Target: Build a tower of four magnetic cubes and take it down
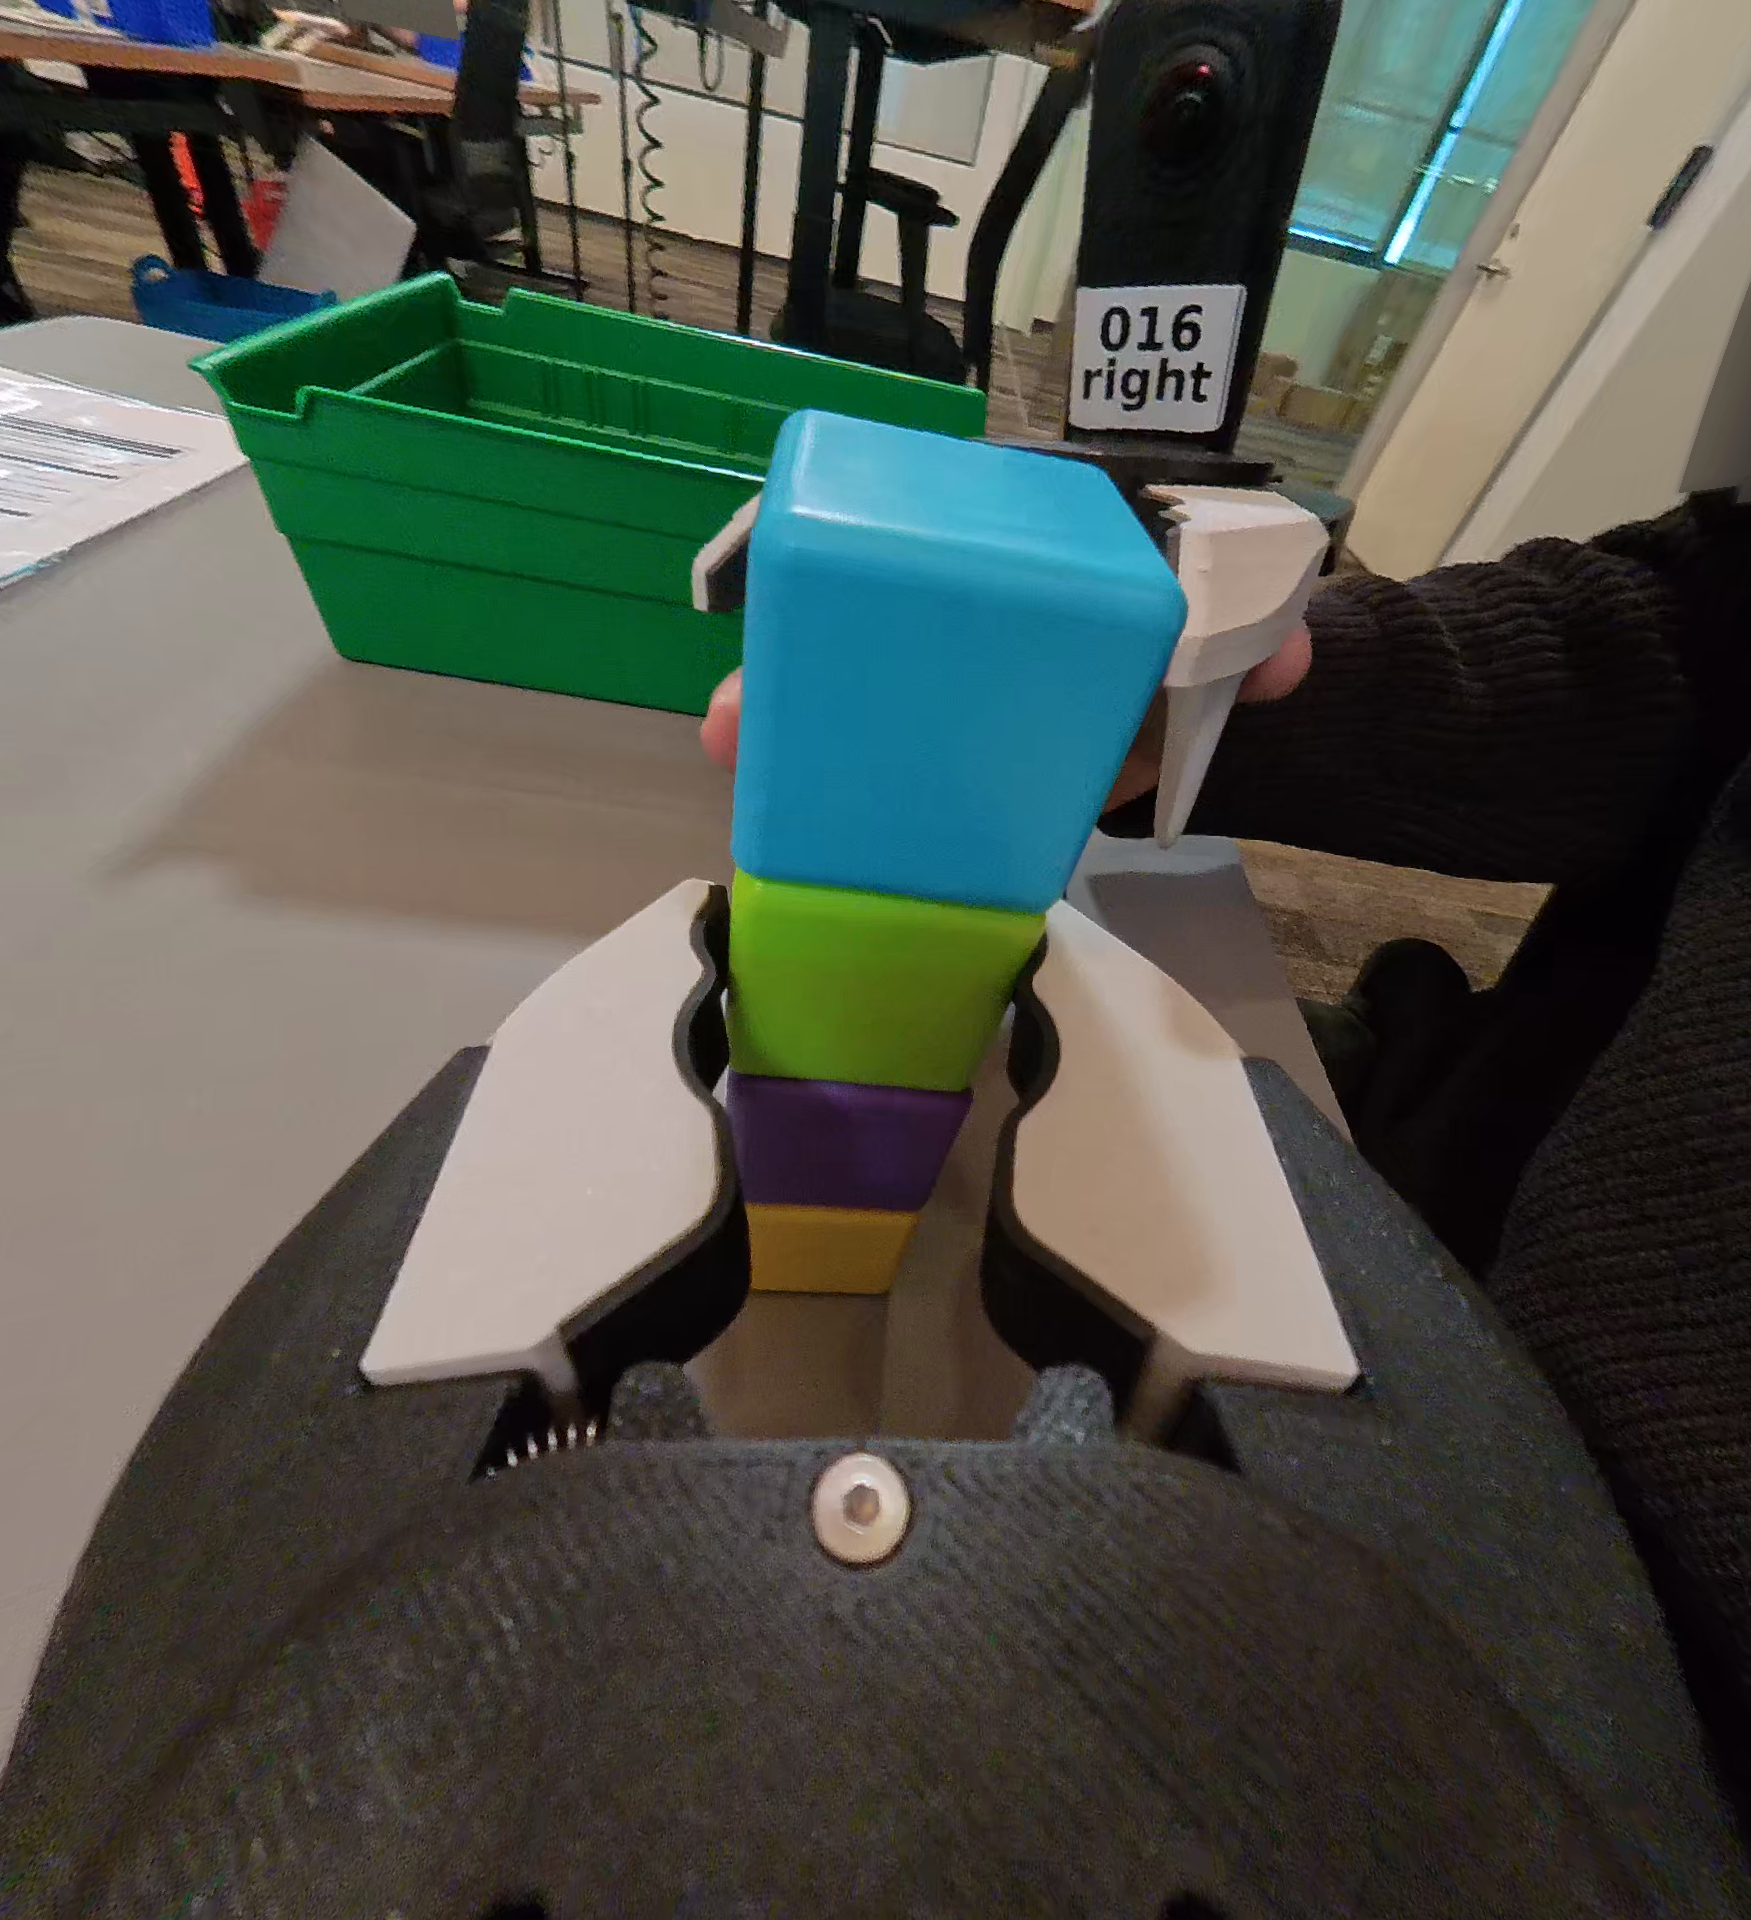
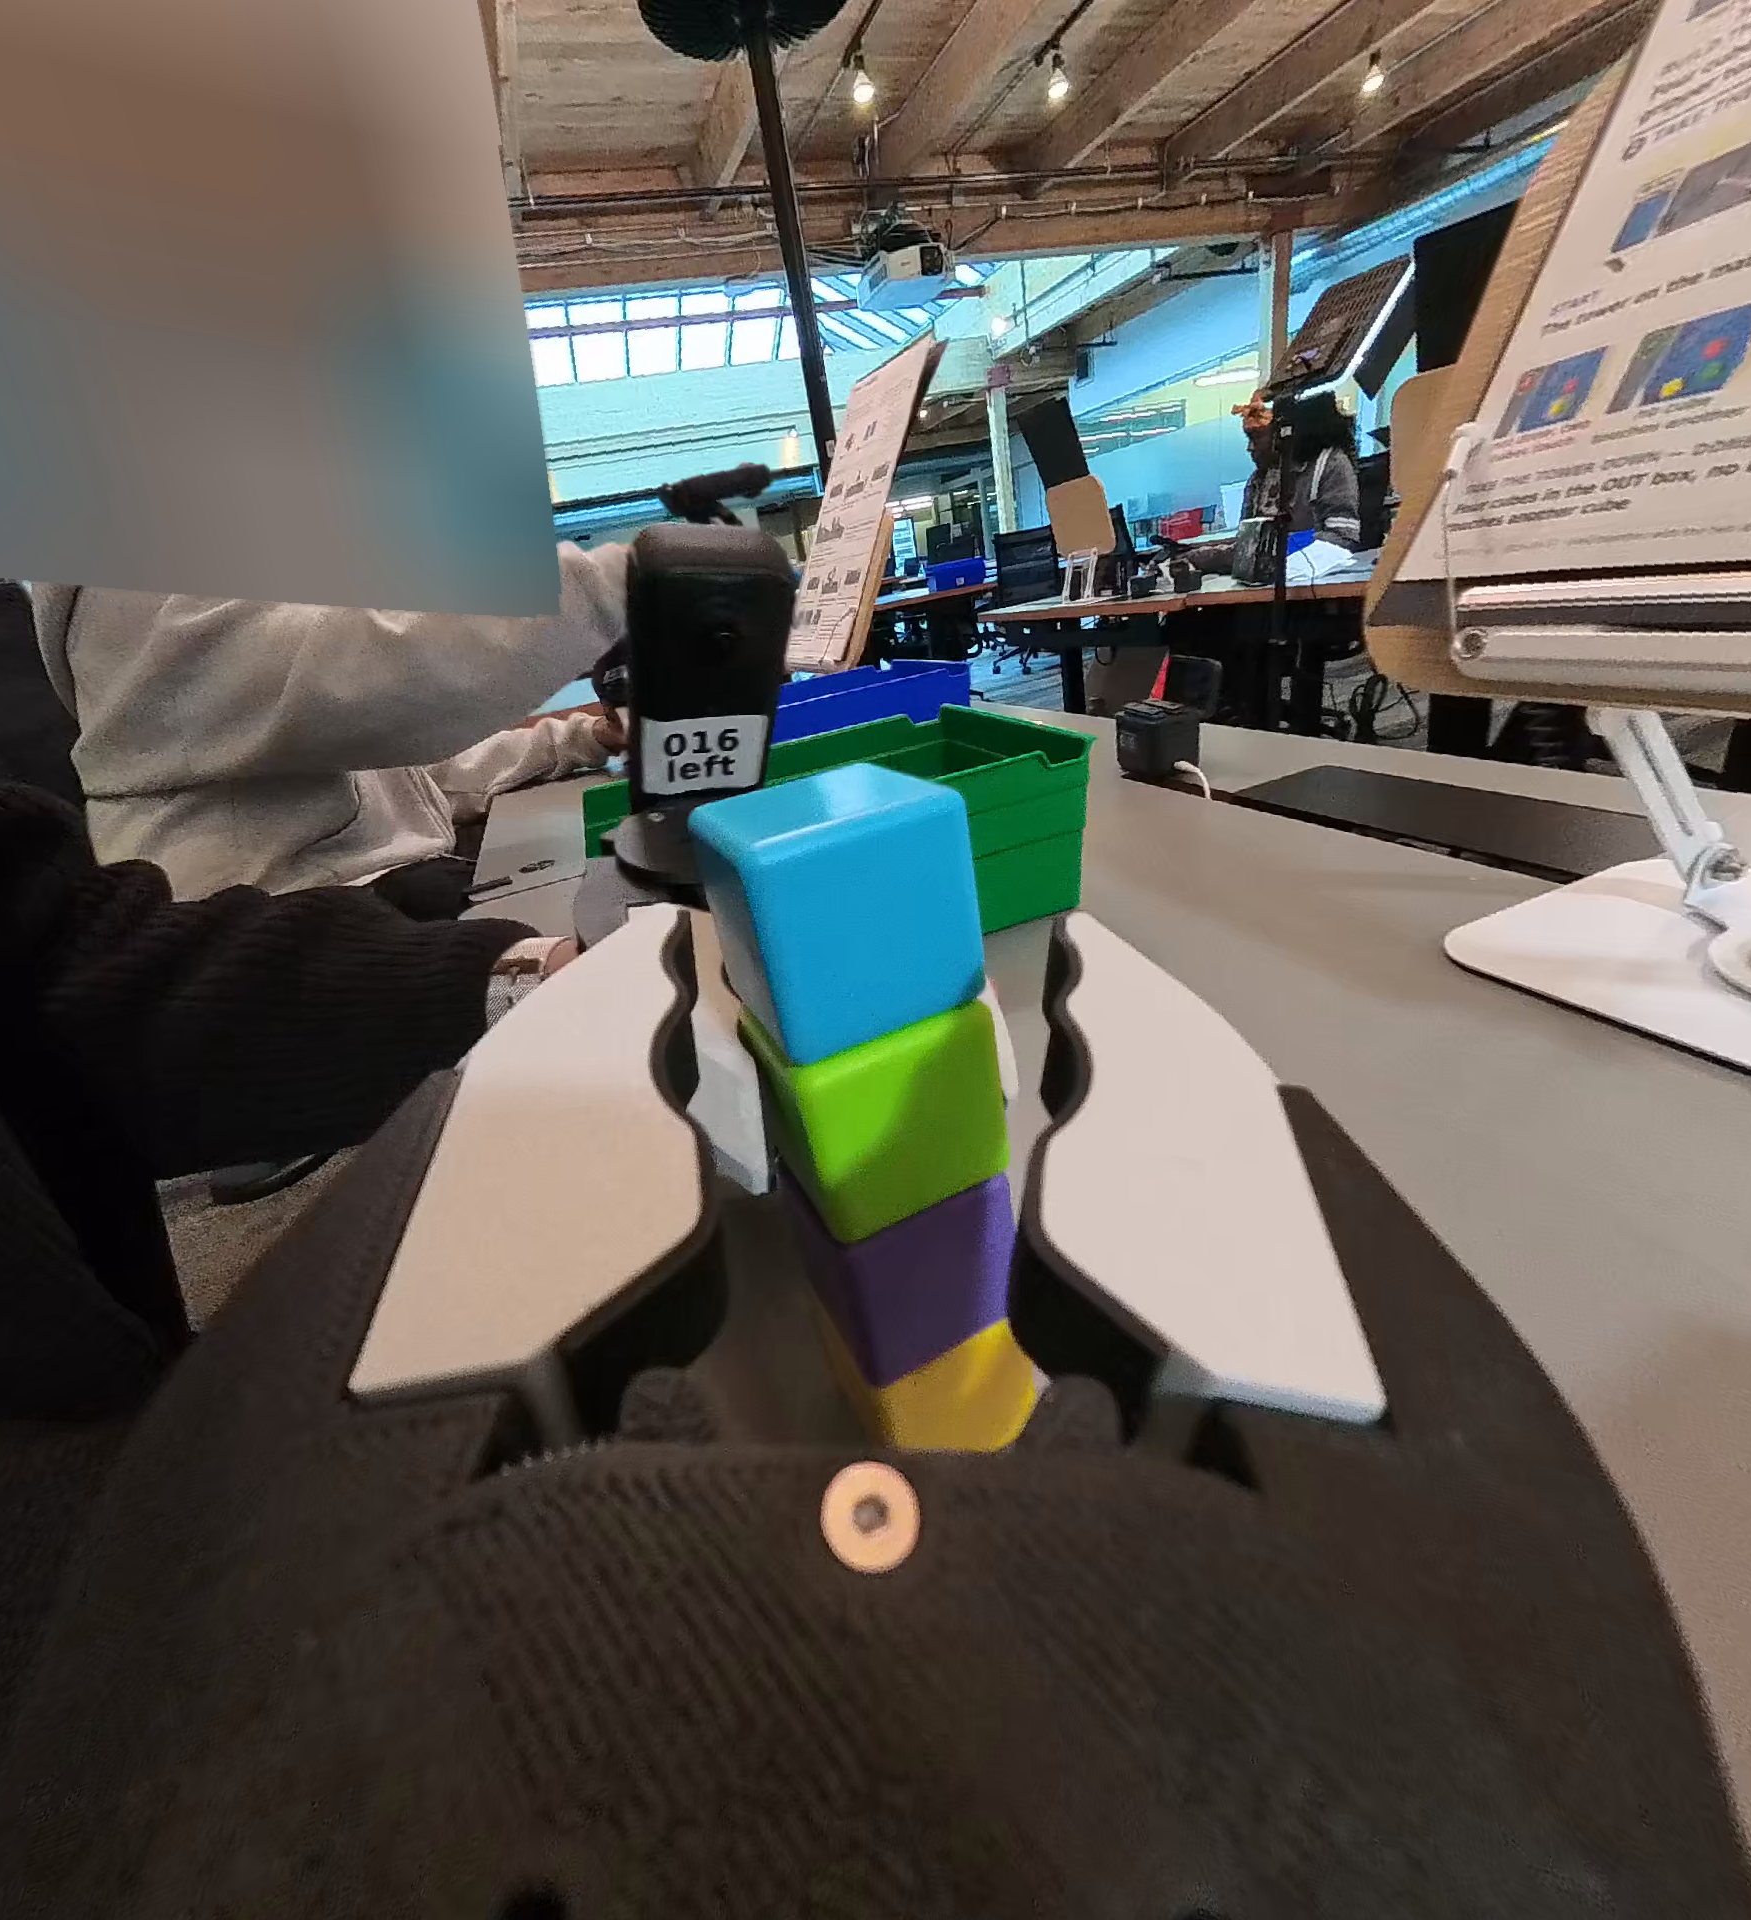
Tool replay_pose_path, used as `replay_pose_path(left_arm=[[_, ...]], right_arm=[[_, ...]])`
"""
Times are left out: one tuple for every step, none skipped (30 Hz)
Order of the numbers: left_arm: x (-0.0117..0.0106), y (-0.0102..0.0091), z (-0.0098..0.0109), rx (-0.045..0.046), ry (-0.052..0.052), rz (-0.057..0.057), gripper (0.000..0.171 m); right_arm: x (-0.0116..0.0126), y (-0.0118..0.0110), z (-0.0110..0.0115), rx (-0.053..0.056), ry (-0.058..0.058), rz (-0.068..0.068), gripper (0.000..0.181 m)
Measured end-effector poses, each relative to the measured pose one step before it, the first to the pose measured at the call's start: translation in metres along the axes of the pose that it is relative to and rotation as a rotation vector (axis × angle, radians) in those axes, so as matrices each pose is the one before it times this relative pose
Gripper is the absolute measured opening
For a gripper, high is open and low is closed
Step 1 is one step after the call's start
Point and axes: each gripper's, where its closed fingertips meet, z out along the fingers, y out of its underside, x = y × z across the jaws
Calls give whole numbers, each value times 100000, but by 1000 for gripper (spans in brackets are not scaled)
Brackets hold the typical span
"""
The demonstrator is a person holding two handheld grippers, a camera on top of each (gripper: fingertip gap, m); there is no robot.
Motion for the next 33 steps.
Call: replay_pose_path(left_arm=[[173, 59, -52, -589, 1827, -464, 53], [115, 42, -52, -562, 1284, -199, 53], [160, 68, -54, -750, 1308, 308, 53], [186, 76, -36, -804, 1151, 825, 53], [187, 70, -5, -782, 724, 1089, 53], [194, 72, 19, -741, 636, 1172, 53], [211, 60, 48, -608, 627, 1052, 53], [145, 24, 69, -426, 287, 740, 53], [144, 18, 86, -286, 410, 434, 53], [148, 11, 80, -195, 688, 194, 53], [102, -4, 71, -156, 419, 81, 53], [73, 8, 42, -110, 275, 169, 53], [24, -3, 30, -98, 22, 136, 53], [5, 9, -2, -141, -53, 136, 53], [2, 0, -1, -86, -44, -2, 53], [-2, -2, 1, 17, -51, -69, 53], [15, 7, 0, 39, 71, 9, 53], [-2, 4, -6, -12, -48, 59, 53], [-5, 7, -4, -52, -34, 6, 53], [-6, 1, 7, -15, -73, 27, 53], [-1, -4, 5, 41, -80, 69, 53], [-3, 1, -1, 27, -147, 74, 53], [-18, -4, -3, -32, -194, 119, 53], [-40, -7, -4, 94, -396, 60, 53], [-60, -20, -3, 142, -302, -186, 53], [-37, -7, -5, 101, -67, -286, 53], [-69, -16, -20, 48, -315, -147, 53], [-38, 21, -30, -119, -184, 140, 53], [8, 9, -32, -72, 6, 161, 52], [25, -6, -15, -38, -55, 205, 52], [39, -24, 6, 67, 69, 208, 52], [57, -28, 17, 62, 249, 53, 52], [17, -20, 29, 32, 20, -33, 52]], right_arm=[[-198, 11, 88, -21, -529, -328, 65], [-219, 52, 82, -281, -815, -170, 65], [-243, 72, 91, -488, -970, -176, 65], [-231, 104, 79, -668, -981, -318, 65], [-196, 119, 85, -773, -748, -441, 64], [-137, 126, 76, -769, -383, -622, 64], [-137, 90, 67, -580, -312, -782, 64], [-127, 58, 52, -396, -376, -748, 63], [-122, 26, 43, -336, -344, -577, 63], [-107, 17, 39, -297, -309, -468, 62], [-89, -18, 30, -131, -204, -502, 61], [-70, -29, 8, 8, -95, -577, 60], [-50, -42, 0, 22, -11, -772, 59], [-10, -62, -6, 179, 308, -1290, 57], [12, -119, -39, 591, 622, -1935, 54], [-54, -104, -25, 629, 275, -2131, 52], [-26, -27, 7, 110, 361, -1385, 52], [3, 12, 16, -60, 200, -464, 52], [8, -7, 2, -28, -82, 42, 52], [6, 3, -1, -38, -345, 47, 52], [11, 6, -22, -228, -506, 60, 52], [13, 13, 6, -479, -623, 182, 51], [22, 8, 21, -736, -669, 408, 51], [67, 9, 18, -987, -555, 641, 51], [75, -5, 24, -803, -161, 630, 51], [97, -6, 10, -333, 433, -148, 51], [101, -25, 35, 132, 839, -61, 51], [48, -26, 60, 227, 469, 115, 51], [18, -33, 72, 146, 311, 23, 50], [15, -53, 70, 139, 249, 66, 50], [-6, -53, 48, 194, 80, 227, 50], [13, -51, 9, 145, -7, 363, 50], [44, -62, -14, 285, 227, 347, 50]])
